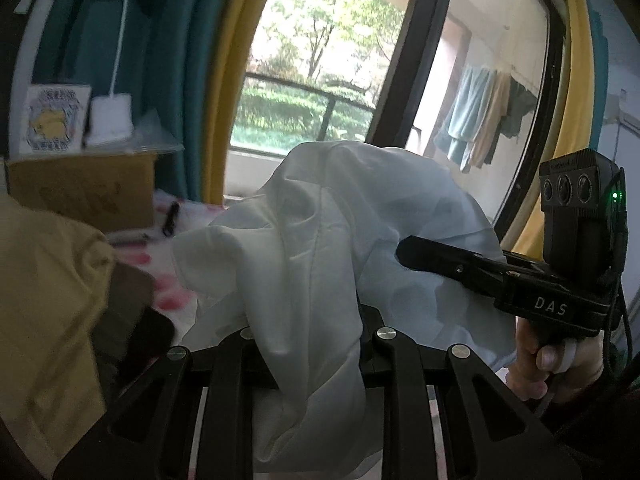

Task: Fold large clothes
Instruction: 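Lift the white bundle with both grippers and carry it toward the beige blanket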

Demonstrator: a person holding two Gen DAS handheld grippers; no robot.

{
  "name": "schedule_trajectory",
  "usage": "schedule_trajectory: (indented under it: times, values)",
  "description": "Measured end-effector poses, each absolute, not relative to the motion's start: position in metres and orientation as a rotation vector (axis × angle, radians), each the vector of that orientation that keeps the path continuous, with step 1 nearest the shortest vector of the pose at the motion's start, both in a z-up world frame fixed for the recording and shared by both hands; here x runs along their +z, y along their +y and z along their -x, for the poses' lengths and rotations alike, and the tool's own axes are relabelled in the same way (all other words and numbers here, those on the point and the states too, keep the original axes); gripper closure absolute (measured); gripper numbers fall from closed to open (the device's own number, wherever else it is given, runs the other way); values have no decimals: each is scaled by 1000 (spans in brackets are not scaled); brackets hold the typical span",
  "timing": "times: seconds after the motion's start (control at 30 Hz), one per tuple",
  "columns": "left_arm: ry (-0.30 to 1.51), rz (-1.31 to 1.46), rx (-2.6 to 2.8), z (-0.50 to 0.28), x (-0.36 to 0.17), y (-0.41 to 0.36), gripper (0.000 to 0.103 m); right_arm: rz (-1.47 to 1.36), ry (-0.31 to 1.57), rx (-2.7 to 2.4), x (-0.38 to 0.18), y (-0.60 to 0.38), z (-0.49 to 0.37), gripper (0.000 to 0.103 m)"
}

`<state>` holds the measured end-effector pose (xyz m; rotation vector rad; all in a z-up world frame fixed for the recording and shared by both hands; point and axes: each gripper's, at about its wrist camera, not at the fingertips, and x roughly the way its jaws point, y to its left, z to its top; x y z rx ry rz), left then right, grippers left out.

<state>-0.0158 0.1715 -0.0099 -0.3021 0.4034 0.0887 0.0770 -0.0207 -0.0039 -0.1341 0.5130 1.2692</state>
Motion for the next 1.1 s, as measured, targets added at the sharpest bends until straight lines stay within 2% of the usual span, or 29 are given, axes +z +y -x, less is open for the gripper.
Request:
schedule_trajectory:
  times: [0.5,1.1]
  values:
    - [360,217,161,25,22,230,79,131,437,1316,15,44,-72,82]
    - [609,304,161,-27,-55,278,79,96,739,1230,-82,78,-109,82]
